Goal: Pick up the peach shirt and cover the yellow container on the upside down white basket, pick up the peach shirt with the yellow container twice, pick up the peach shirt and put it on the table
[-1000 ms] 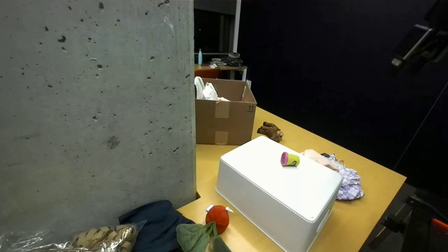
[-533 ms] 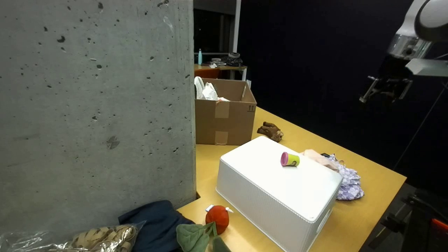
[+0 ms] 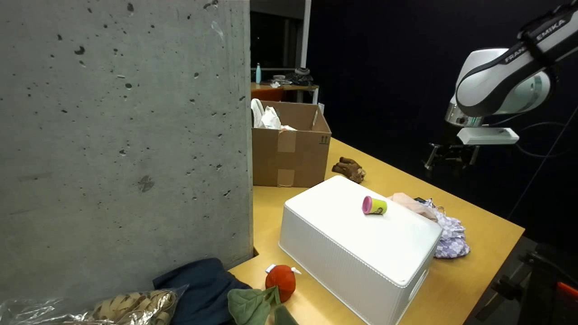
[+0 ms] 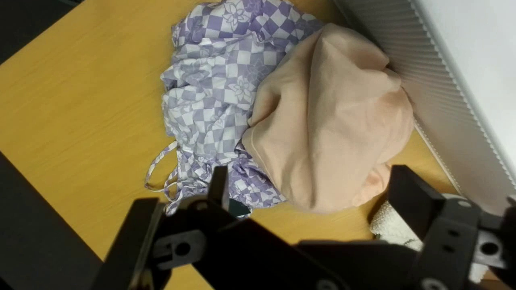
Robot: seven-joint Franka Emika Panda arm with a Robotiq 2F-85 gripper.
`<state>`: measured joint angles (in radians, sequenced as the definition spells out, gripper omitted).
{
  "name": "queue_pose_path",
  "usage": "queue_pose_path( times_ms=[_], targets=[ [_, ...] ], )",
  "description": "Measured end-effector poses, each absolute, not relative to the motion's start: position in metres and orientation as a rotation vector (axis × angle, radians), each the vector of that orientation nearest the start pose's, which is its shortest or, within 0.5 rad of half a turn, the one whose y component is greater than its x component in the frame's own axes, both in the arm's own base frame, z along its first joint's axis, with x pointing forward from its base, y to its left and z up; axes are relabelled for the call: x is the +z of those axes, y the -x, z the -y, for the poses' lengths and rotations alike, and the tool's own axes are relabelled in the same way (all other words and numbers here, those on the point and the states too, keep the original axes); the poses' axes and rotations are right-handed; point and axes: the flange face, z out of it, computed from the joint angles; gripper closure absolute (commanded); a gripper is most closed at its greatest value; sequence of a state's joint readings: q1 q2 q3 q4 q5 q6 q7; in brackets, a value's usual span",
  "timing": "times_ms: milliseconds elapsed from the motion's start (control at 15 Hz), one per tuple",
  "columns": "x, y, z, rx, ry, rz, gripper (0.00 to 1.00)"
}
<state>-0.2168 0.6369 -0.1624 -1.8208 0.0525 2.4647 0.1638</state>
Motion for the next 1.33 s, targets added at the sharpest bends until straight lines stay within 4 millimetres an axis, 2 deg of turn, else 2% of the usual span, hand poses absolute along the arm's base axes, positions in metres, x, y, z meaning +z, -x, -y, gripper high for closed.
queue_pose_path(
  times_ms=[267, 600, 667, 733, 1000, 1333],
  targets=[
    [0.136, -0.628, 0.239, 0.046, 3.072, -0.891, 0.0],
    [0.085, -0.652, 0.22, 0.16, 3.065, -0.826, 0.0],
    [0.078, -0.655, 0.217, 0.183, 3.063, -0.816, 0.25],
    [0.072, -0.658, 0.216, 0.199, 3.062, -0.809, 0.26],
    [0.058, -0.667, 0.215, 0.27, 3.058, -0.796, 0.58],
    [0.055, -0.677, 0.216, 0.316, 3.053, -0.788, 0.95]
  ],
)
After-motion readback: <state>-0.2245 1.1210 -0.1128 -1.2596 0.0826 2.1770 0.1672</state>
